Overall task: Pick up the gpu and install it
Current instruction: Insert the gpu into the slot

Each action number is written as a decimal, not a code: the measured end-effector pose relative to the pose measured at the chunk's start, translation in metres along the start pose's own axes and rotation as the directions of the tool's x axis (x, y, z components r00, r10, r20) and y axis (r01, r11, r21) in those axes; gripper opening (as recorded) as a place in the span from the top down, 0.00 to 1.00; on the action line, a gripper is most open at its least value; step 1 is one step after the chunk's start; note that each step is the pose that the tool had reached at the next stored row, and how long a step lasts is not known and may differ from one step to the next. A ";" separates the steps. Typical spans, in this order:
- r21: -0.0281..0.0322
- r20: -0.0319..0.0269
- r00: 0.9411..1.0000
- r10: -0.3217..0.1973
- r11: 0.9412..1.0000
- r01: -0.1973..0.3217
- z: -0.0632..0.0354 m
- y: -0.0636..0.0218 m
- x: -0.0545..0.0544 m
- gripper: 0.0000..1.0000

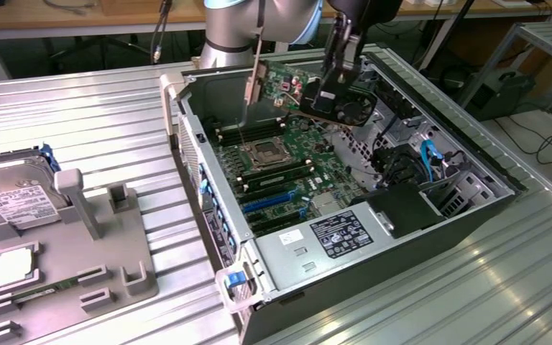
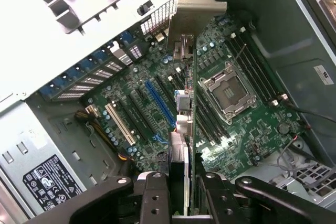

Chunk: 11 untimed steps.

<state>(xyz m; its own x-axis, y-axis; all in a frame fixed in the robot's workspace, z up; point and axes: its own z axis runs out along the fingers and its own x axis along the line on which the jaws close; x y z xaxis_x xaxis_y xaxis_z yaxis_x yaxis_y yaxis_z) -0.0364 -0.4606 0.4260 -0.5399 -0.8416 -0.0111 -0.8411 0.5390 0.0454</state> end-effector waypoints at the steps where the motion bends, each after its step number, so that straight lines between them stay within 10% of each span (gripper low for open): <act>1: 0.000 0.000 1.000 -0.010 1.000 0.010 0.0000 -0.0001 0.000 0.73; 11: -0.002 -0.005 0.993 -0.119 0.993 0.119 -0.0001 -0.0006 0.001 0.73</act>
<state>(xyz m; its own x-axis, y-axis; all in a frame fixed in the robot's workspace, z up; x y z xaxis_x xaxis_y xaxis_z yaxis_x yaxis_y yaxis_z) -0.0364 -0.4617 0.4260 -0.4358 -0.9000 -0.0110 -0.8993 0.4349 0.0454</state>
